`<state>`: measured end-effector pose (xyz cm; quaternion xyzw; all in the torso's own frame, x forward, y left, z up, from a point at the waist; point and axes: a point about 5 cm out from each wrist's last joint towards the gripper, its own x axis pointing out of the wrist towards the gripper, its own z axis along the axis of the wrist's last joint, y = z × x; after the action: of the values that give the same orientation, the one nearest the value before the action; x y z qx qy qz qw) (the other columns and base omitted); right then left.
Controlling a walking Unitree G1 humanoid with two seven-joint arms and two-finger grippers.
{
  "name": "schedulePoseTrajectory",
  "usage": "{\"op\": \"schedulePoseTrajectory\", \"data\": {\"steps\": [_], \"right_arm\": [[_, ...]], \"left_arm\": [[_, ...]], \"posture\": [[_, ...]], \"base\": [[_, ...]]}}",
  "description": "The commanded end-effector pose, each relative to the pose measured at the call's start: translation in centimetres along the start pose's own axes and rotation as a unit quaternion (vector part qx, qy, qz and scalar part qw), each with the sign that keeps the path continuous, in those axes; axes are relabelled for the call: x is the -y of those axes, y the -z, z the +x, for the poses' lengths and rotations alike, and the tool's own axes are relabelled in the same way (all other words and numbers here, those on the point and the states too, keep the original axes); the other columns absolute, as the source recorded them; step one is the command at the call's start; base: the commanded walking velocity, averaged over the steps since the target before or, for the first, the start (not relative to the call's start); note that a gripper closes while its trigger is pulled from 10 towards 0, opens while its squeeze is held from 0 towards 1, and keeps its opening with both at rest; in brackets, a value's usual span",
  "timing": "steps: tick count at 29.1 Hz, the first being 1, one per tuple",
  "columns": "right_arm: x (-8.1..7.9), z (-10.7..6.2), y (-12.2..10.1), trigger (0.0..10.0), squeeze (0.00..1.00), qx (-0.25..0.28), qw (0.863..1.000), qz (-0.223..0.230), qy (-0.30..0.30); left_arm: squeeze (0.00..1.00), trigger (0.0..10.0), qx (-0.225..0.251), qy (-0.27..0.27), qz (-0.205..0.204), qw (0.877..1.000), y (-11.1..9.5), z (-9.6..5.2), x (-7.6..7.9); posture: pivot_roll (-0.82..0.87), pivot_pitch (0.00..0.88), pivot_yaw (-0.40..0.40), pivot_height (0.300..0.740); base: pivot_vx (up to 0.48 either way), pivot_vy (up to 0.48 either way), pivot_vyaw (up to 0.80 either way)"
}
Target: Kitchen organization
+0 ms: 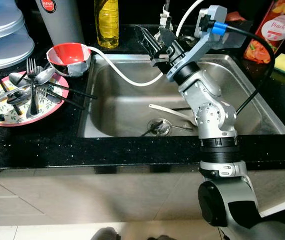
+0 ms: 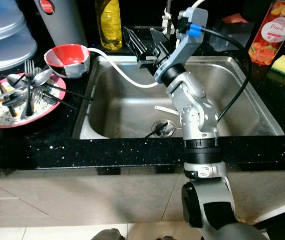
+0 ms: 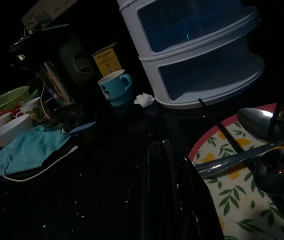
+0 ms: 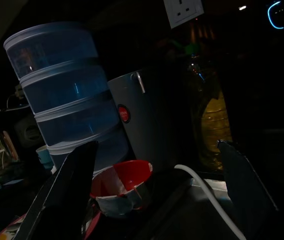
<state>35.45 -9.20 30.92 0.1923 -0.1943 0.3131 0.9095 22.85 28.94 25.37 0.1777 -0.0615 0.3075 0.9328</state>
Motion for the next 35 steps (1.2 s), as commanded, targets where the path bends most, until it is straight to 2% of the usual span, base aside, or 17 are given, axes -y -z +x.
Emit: {"op": "schedulePoseTrajectory", "data": {"steps": [1,3,4,5,6,7,12,13,14,16,19,20,23,28,29,32,35], "right_arm": [[0.3,-0.2,-0.4,10.0,0.0,0.005,1.0,0.002,0.006],[0.7,-0.4,0.0,10.0,0.0,-0.003,1.0,-0.013,0.017],[0.9,-0.6,-0.1,10.0,0.0,-0.005,0.999,-0.023,0.021],[0.9,-0.6,-0.1,10.0,0.0,-0.005,0.999,-0.023,0.021],[0.9,-0.8,-0.8,10.0,0.0,-0.002,0.999,-0.039,0.019],[1.2,-0.8,-2.0,10.0,0.0,0.003,0.998,-0.06,0.017],[1.7,-0.4,-3.8,10.0,0.0,0.015,0.996,-0.085,0.017],[2.2,-0.3,-4.4,10.0,0.0,0.022,0.995,-0.095,0.021],[2.8,-0.5,-4.5,10.0,0.0,0.024,0.993,-0.107,0.032],[2.7,-0.9,-5.4,10.0,0.0,0.028,0.992,-0.116,0.034],[2.6,-0.9,-5.9,10.0,0.0,0.03,0.992,-0.12,0.03],[2.7,-0.9,-6.4,10.0,0.0,0.034,0.99,-0.132,0.026],[4.3,-1.5,-7.3,10.0,0.0,0.029,0.984,-0.168,0.057],[4.4,-1.7,-8.6,10.0,0.0,0.03,0.983,-0.175,0.055],[4.7,-1.7,-9.7,10.0,0.0,0.03,0.981,-0.184,0.053],[6.0,-2.3,-10.2,10.0,0.0,0.012,0.975,-0.209,0.077],[6.0,-1.8,-11.6,10.0,0.0,0.011,0.974,-0.217,0.069]], "left_arm": [[0.0,10.0,0.0,0.001,0.002,1.0,-0.2,0.1,-0.2],[0.0,10.0,-0.007,0.001,-0.014,1.0,0.3,0.4,0.0],[0.0,10.0,-0.018,0.009,-0.054,0.998,0.6,0.6,0.7],[0.0,10.0,-0.018,0.009,-0.054,0.998,0.6,0.6,0.7],[0.0,10.0,-0.031,0.036,-0.11,0.993,0.5,0.7,1.9],[0.0,10.0,-0.042,0.07,-0.136,0.987,0.2,1.1,3.2],[0.0,10.0,-0.061,0.104,-0.145,0.982,-0.3,1.9,4.6],[0.0,10.0,-0.072,0.103,-0.15,0.981,0.0,2.7,5.1],[0.0,10.0,-0.093,0.104,-0.177,0.974,0.4,3.3,5.8],[0.0,10.0,-0.108,0.122,-0.226,0.96,0.1,3.7,7.1],[0.0,10.0,-0.108,0.127,-0.237,0.957,-0.4,3.9,7.4],[0.0,10.0,-0.112,0.117,-0.238,0.958,-0.5,4.5,7.4],[0.0,10.0,-0.15,0.095,-0.252,0.951,0.6,5.7,8.3],[0.0,10.0,-0.158,0.108,-0.28,0.941,0.2,5.9,9.1],[0.0,10.0,-0.16,0.1,-0.291,0.938,-0.2,6.4,9.4],[0.0,10.0,-0.202,0.065,-0.318,0.924,1.4,6.3,10.3],[0.0,10.0,-0.206,0.044,-0.321,0.923,1.6,6.4,9.7]], "posture": [[0.33,0.035,0.03,0.74],[0.3,0.034,0.023,0.74],[0.27,0.016,0.014,0.74],[0.27,0.016,0.014,0.74],[0.23,0.0,0.01,0.74],[0.19,0.0,0.008,0.74],[0.18,0.0,0.01,0.74],[0.16,0.017,0.011,0.74],[0.13,0.0,0.011,0.74],[0.09,0.0,0.022,0.74],[0.09,0.0,0.029,0.74],[0.08,0.013,0.031,0.74],[0.05,0.004,0.027,0.74],[0.02,0.003,0.024,0.74],[0.0,0.055,-0.002,0.74],[-0.02,0.056,-0.019,0.74],[-0.03,0.081,-0.036,0.74]], "base": [[0.0,0.0,0.0],[0.0,0.0,0.0],[0.0,0.0,0.0],[0.0,0.0,0.0],[0.0,0.0,0.0],[0.0,0.0,0.0],[0.0,0.0,0.0],[0.0,0.0,0.0],[0.0,0.0,0.0],[0.0,0.0,0.0],[0.0,0.0,0.0],[0.0,0.0,0.0],[0.0,0.0,0.0],[0.0,0.0,0.0],[0.0,0.0,0.0],[0.0,0.0,0.0],[0.0,0.0,0.0]]}}
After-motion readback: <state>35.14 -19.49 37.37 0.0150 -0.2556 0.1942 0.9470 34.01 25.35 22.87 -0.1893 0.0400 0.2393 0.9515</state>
